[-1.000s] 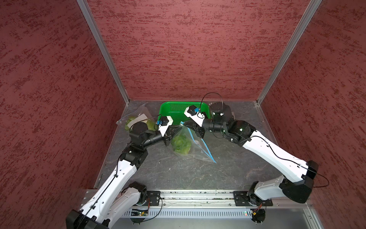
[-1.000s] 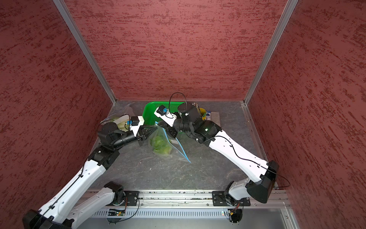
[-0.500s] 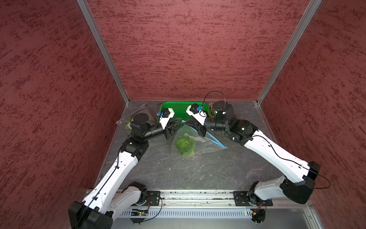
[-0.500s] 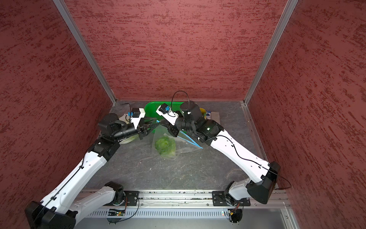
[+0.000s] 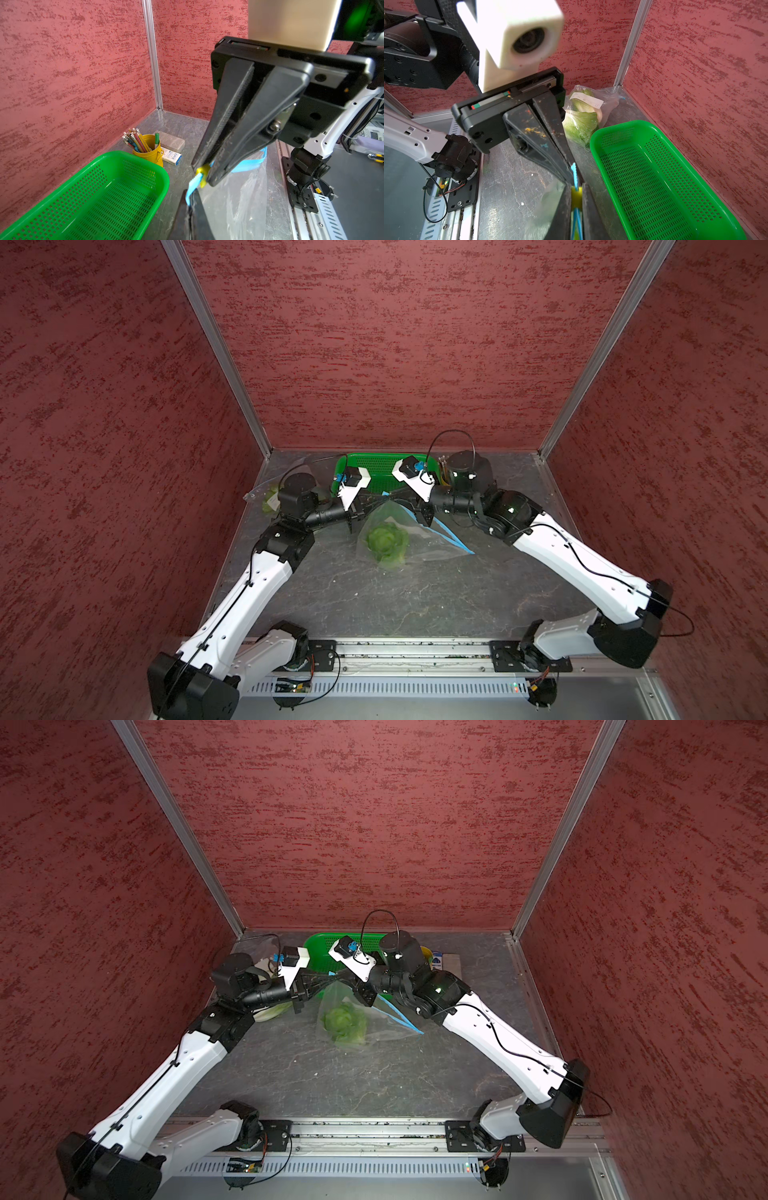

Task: Put the chinese cabbages into a zipper bag and zip it
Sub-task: Zip the zipper on the zipper food storage bag.

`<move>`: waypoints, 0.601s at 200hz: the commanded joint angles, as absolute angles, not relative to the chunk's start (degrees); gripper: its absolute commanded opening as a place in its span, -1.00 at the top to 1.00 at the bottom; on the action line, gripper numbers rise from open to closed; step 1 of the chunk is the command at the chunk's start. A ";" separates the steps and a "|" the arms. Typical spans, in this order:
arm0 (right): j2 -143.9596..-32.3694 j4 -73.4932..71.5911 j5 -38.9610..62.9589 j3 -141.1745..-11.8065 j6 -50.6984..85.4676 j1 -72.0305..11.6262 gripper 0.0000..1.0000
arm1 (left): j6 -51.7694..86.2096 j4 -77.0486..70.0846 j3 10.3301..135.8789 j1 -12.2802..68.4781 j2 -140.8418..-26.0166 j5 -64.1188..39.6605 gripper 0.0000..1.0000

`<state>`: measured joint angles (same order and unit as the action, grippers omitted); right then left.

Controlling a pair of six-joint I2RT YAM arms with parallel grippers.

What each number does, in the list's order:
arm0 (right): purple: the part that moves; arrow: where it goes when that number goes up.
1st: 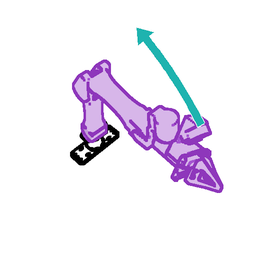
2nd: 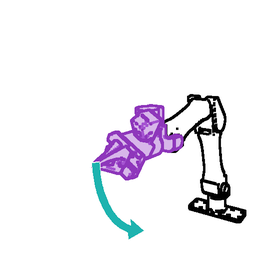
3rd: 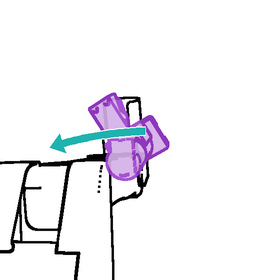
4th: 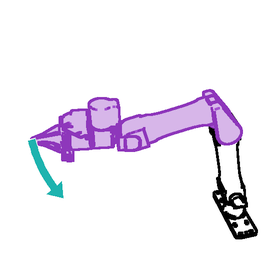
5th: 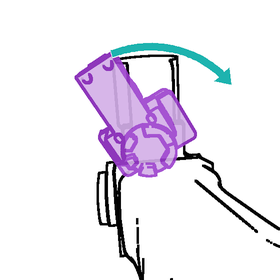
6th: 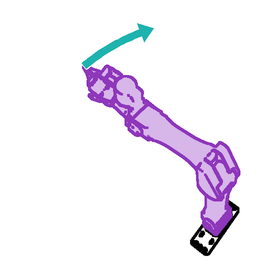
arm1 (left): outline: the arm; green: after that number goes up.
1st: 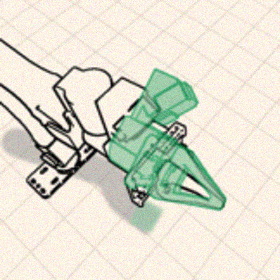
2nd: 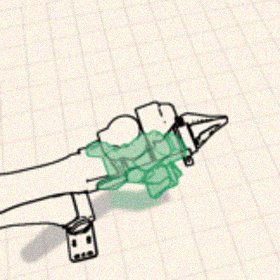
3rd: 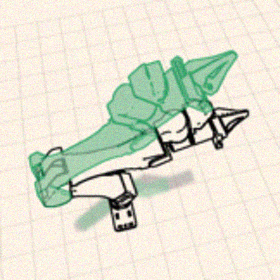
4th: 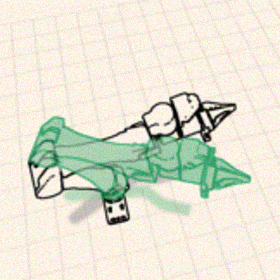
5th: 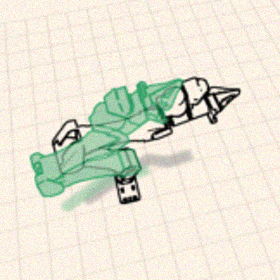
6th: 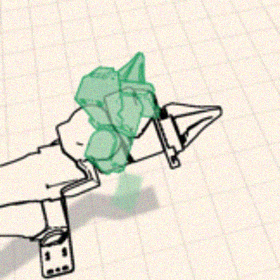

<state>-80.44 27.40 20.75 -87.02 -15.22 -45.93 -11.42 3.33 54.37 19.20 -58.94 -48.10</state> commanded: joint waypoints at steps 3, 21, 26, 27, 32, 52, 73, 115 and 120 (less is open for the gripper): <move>-77.71 24.18 20.53 -85.74 -14.33 -45.54 0.80 | -10.88 1.42 54.77 18.98 -57.34 -46.61 1.00; -76.89 23.78 20.12 -84.58 -13.72 -45.44 0.80 | -9.65 -0.16 53.50 19.00 -55.70 -45.22 1.00; -76.67 23.61 20.01 -84.21 -13.45 -45.43 0.80 | -9.18 -0.60 53.11 19.05 -55.17 -44.95 1.00; -76.57 23.58 20.02 -84.12 -13.40 -45.43 0.80 | -9.12 -0.69 53.01 19.06 -55.05 -44.89 1.00; -76.23 23.35 19.69 -83.63 -13.17 -45.33 0.80 | -8.75 -1.14 52.63 18.94 -54.45 -44.61 1.00; -74.65 22.40 18.64 -81.40 -12.29 -45.27 0.80 | -7.78 -1.57 52.03 18.96 -52.73 -44.40 1.00; -72.94 21.48 18.33 -79.19 -11.42 -45.18 0.80 | -6.66 -1.71 51.94 18.96 -51.26 -44.16 1.00; -70.30 21.30 17.87 -76.04 -10.24 -44.83 0.80 | -5.24 -0.08 52.34 18.96 -48.28 -40.83 1.00; -70.00 21.27 17.72 -75.69 -10.02 -44.82 0.80 | -5.19 0.24 52.39 18.96 -47.86 -40.07 1.00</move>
<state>-72.14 20.69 20.56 -77.43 -11.66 -45.98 -6.85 1.98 51.94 19.40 -50.59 -44.34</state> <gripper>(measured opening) 0.111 0.046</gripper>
